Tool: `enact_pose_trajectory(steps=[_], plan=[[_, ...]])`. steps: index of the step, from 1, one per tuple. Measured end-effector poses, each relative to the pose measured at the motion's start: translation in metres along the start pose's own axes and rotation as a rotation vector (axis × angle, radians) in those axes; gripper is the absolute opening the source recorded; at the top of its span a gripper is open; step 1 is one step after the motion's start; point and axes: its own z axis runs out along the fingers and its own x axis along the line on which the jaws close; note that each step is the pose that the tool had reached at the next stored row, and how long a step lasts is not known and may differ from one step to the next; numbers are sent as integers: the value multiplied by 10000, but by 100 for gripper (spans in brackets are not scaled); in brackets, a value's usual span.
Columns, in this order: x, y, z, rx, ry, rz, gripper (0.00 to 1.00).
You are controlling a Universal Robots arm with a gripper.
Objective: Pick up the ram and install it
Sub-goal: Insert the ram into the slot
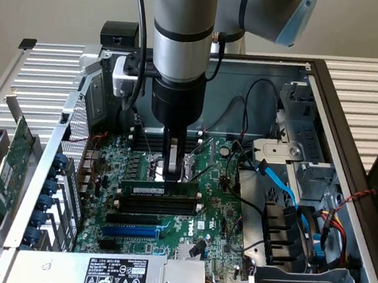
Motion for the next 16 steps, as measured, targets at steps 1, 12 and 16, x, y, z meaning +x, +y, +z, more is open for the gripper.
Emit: enact_pose_trajectory(steps=[1,12,16], plan=[[5,0,0,-2,3,-2,12],[32,0,15,-1,1,-1,12],[35,2,28,-1,2,-2,12]])
